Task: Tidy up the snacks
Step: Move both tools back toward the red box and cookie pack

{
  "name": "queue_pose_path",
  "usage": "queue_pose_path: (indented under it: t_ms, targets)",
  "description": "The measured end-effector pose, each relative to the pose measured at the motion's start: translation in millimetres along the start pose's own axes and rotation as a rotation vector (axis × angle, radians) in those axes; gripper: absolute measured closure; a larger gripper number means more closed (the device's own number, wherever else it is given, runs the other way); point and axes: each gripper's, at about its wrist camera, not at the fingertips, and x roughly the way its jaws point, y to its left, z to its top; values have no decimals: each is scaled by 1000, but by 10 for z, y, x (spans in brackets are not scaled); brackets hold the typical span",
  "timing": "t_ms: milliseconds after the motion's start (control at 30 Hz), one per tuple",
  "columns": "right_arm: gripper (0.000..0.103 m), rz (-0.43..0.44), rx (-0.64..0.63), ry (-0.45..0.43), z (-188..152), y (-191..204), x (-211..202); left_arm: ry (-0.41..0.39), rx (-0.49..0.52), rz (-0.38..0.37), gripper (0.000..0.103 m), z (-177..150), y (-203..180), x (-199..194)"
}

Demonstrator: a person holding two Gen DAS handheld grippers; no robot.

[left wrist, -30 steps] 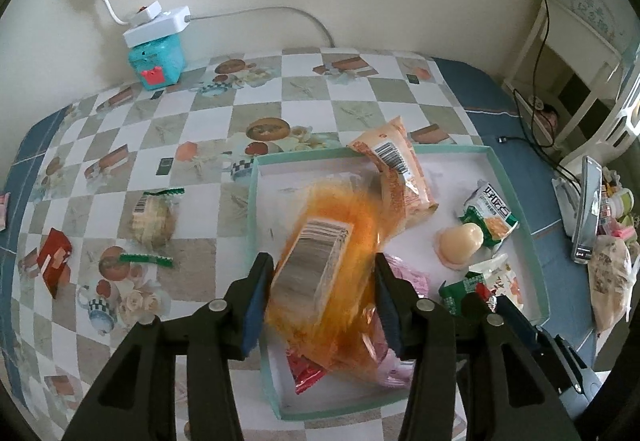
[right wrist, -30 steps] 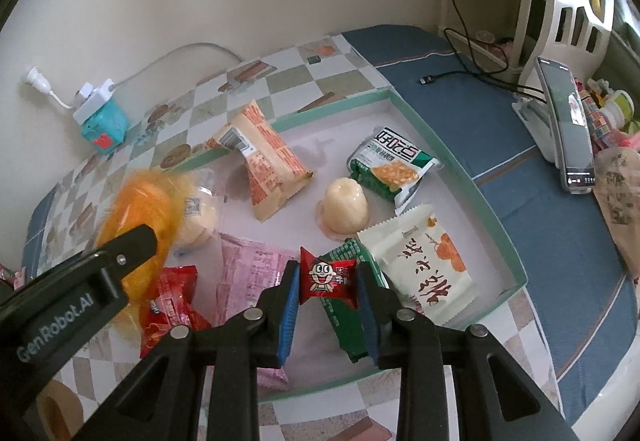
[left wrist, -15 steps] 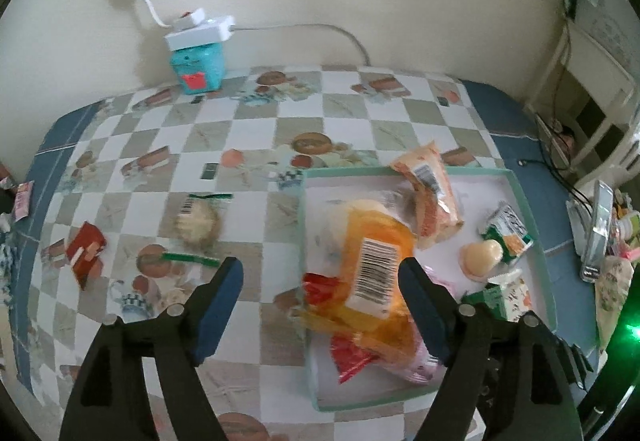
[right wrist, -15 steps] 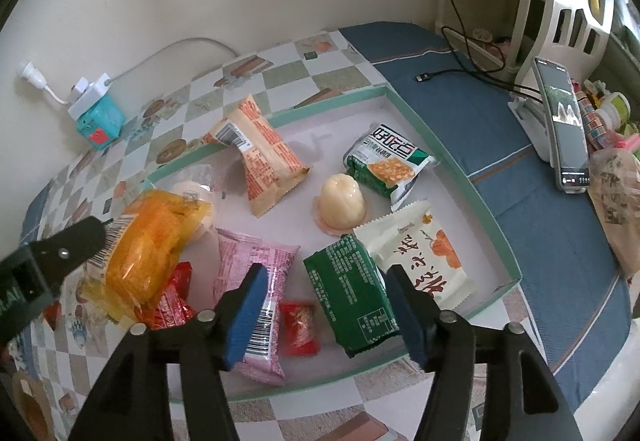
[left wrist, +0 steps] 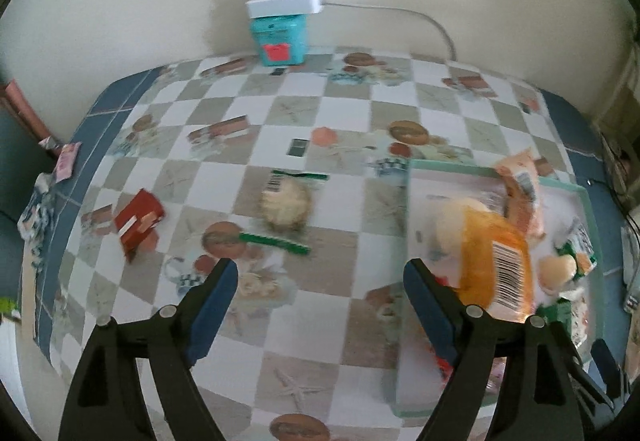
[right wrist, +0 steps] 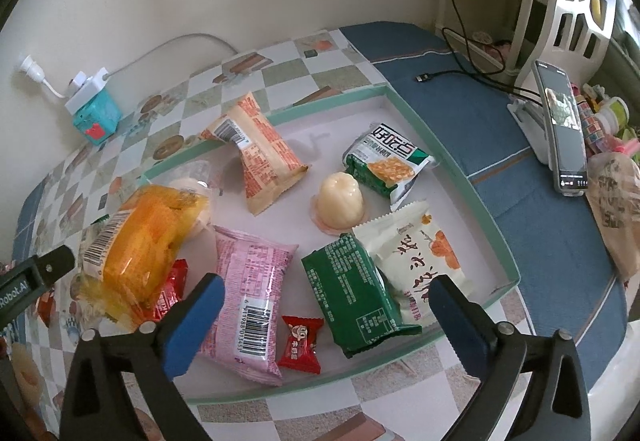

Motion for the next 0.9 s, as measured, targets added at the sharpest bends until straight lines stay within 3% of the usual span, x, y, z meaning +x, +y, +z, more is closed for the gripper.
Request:
queue_pose_path:
  t_ms: [100, 533, 900]
  targets:
    - [0, -2, 0, -3, 1, 9, -16, -3, -30, 17, 5, 12, 141, 13]
    - [0, 105, -80, -94, -30, 517, -349, 20, -264, 171, 5, -52, 1254, 118]
    - [0, 169, -241, -84, -263, 1242, -384, 35, -487, 272, 5, -286, 2178, 115]
